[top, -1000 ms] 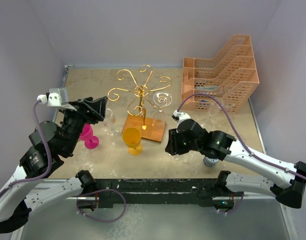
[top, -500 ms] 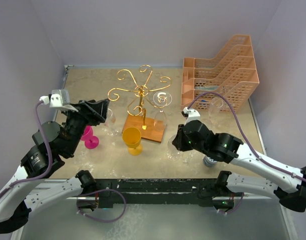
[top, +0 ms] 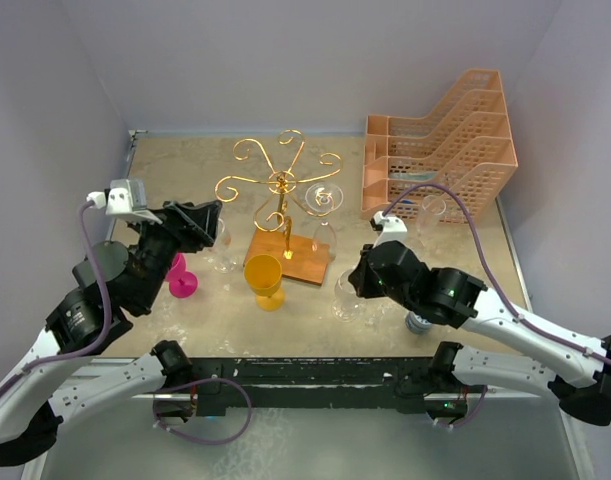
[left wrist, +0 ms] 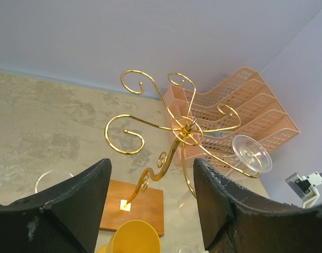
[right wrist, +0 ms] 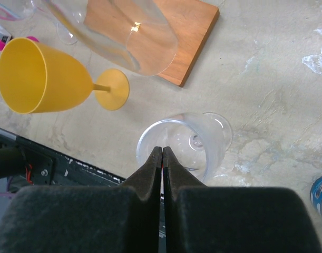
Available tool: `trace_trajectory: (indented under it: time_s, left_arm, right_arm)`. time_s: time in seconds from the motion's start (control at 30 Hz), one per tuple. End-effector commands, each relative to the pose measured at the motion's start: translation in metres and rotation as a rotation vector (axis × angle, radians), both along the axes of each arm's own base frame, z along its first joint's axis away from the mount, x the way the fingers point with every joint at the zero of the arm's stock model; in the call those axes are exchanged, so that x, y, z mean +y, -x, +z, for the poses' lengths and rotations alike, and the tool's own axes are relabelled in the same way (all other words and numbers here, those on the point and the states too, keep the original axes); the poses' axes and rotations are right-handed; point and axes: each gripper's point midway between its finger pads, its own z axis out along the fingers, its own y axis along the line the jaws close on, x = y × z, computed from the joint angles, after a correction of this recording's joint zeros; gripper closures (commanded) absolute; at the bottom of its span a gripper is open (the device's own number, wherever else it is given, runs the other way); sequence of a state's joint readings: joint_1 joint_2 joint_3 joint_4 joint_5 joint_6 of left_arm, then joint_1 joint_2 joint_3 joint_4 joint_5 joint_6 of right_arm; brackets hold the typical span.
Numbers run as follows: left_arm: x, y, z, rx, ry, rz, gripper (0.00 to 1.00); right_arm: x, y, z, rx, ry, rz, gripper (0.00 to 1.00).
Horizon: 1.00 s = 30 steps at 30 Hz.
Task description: Place the wine glass upside down on the wine glass rack
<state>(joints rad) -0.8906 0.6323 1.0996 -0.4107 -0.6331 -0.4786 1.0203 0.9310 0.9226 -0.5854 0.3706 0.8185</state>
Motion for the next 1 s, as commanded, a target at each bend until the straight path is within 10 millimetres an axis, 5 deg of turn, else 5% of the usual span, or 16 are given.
trace_trajectory:
  time_s: [0.0,0.3,0.57,0.77,0.97]
  left_arm:
    - [-0.007,-0.001,0.014,-0.020,0.011,-0.026,0.39]
    - [-0.018,0.002,0.016,-0.013,0.071,-0.076,0.39]
    - [-0.018,0.000,0.020,-0.015,0.094,-0.064,0.39]
    - [-0.019,-0.002,0.019,0.003,0.073,-0.058,0.39]
    - [-0.016,-0.001,0.013,0.001,0.059,-0.052,0.39]
  right_arm:
    - [-0.004,-0.012,0.013,-0.052,-0.038,-0.089,1.00]
    - [0.001,-0.013,0.039,-0.131,-0.122,-0.041,1.00]
    - [0.021,0.015,0.034,-0.066,-0.128,0.181,0.67]
    - [0.024,0.016,0.015,-0.021,-0.079,0.187,0.61]
    - [0.006,0.003,-0.022,0.035,0.063,0.053,0.59]
